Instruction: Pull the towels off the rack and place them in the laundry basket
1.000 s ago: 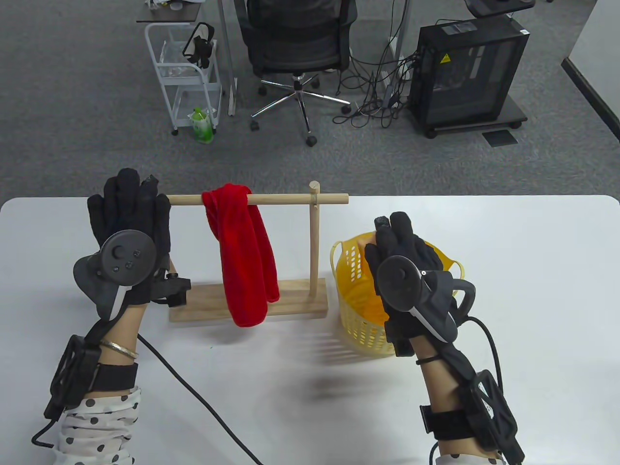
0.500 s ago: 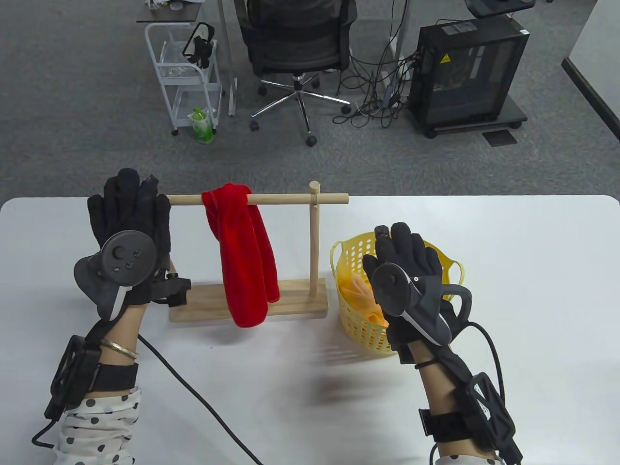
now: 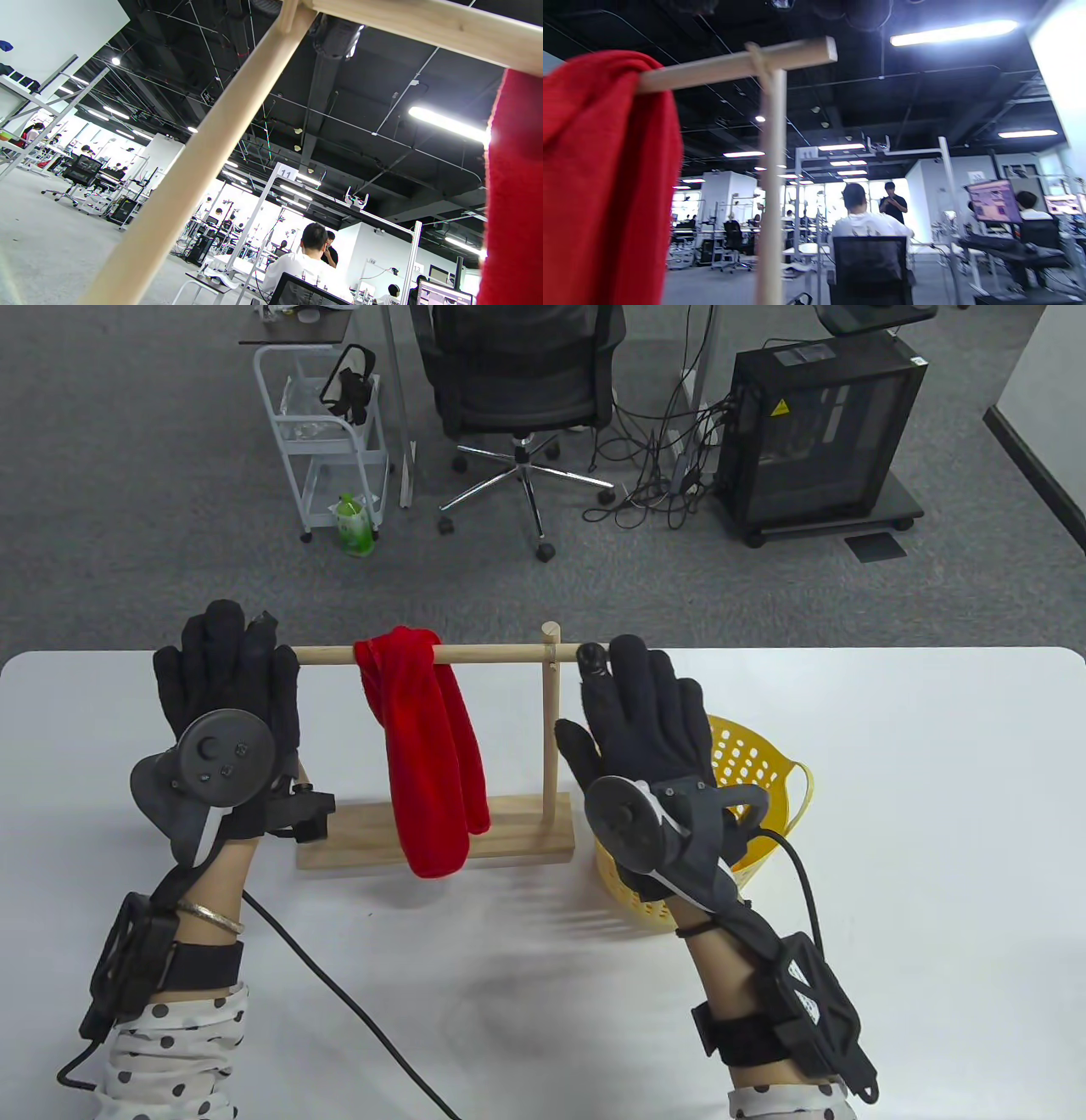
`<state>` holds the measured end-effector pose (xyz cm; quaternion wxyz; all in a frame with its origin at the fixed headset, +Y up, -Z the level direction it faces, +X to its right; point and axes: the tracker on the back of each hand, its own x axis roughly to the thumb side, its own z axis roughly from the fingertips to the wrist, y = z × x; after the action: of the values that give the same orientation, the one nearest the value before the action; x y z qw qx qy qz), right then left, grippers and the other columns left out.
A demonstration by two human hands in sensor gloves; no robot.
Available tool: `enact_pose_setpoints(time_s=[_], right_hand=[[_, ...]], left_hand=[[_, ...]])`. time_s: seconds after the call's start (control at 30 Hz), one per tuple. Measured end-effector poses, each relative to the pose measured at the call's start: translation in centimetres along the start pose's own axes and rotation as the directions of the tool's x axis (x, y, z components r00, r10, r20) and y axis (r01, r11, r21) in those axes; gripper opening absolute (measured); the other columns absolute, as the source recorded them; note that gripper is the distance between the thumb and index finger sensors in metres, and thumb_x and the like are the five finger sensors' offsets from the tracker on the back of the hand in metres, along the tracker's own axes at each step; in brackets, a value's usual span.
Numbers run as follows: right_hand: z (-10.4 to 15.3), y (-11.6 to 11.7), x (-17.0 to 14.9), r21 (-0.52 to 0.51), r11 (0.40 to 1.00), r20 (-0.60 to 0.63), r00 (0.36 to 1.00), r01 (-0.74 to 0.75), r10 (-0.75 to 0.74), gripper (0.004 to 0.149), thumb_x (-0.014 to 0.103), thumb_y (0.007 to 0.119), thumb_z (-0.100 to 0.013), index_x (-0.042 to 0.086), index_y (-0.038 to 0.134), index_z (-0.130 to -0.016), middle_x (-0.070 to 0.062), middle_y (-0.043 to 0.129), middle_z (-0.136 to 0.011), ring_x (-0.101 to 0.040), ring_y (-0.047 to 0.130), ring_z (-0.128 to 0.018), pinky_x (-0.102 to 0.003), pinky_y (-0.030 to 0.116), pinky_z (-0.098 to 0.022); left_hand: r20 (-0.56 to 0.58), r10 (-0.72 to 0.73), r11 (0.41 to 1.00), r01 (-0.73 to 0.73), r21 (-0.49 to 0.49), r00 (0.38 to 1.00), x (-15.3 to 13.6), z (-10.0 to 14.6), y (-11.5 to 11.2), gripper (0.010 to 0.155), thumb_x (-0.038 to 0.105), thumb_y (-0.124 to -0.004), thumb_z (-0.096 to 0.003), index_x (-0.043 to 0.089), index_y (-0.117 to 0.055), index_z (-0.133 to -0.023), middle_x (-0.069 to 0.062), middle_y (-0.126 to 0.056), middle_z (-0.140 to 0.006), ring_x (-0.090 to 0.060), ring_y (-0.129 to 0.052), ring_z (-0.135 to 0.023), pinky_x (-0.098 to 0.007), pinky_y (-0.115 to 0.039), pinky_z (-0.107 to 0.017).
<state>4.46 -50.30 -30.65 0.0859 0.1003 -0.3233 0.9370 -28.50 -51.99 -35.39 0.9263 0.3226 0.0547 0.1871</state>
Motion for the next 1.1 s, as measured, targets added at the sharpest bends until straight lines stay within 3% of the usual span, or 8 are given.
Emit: enact_pose_setpoints(time_s=[0.23,0.57,0.8,1.1], right_hand=[[-2.5,0.6,5.6,0.014,0.998,0.054,0.997,0.061,-0.062,0.069,0.057,0.060,-0.060,0.030,0.043,-0.121,-0.006,0.038,-0.126,-0.030,0.049,-0.114,-0.050,0.040,-0.087],[-4.5,3.7,10.8,0.058,0.986,0.036,0.987,0.154,-0.157,0.071,0.059,0.060,-0.060,0.032,0.038,-0.122,-0.004,0.032,-0.127,-0.029,0.041,-0.117,-0.048,0.034,-0.089],[-5.0,5.5,12.1,0.073,0.986,0.006,0.988,0.150,-0.151,0.074,0.060,0.060,-0.060,0.031,0.034,-0.123,-0.004,0.028,-0.128,-0.030,0.035,-0.118,-0.049,0.025,-0.089],[-5.0,6.1,12.2,0.013,0.996,-0.002,0.996,0.089,-0.089,0.070,0.059,0.063,-0.059,0.033,0.044,-0.121,-0.001,0.040,-0.125,-0.024,0.044,-0.116,-0.048,0.026,-0.089]], left_hand=[[0.003,0.012,1.000,-0.012,0.002,1.000,0.0,0.0,-0.1,0.062,0.055,-0.044,-0.0649,0.026,-0.066,-0.115,0.007,-0.044,-0.130,-0.017,-0.036,-0.123,-0.039,-0.013,-0.095],[0.004,0.027,1.000,-0.027,0.003,1.000,-0.1,0.0,-0.1,0.062,0.056,-0.044,-0.0649,0.026,-0.065,-0.115,0.008,-0.043,-0.130,-0.017,-0.034,-0.123,-0.039,-0.012,-0.095],[0.004,0.021,1.000,-0.021,0.005,1.000,-0.1,0.0,-0.1,0.062,0.055,-0.044,-0.0650,0.026,-0.065,-0.115,0.007,-0.043,-0.130,-0.017,-0.035,-0.123,-0.039,-0.012,-0.095],[-0.001,0.016,1.000,-0.016,0.005,1.000,-0.1,0.1,-0.3,0.062,0.056,-0.044,-0.0650,0.026,-0.065,-0.115,0.007,-0.042,-0.130,-0.017,-0.034,-0.123,-0.039,-0.012,-0.095]])
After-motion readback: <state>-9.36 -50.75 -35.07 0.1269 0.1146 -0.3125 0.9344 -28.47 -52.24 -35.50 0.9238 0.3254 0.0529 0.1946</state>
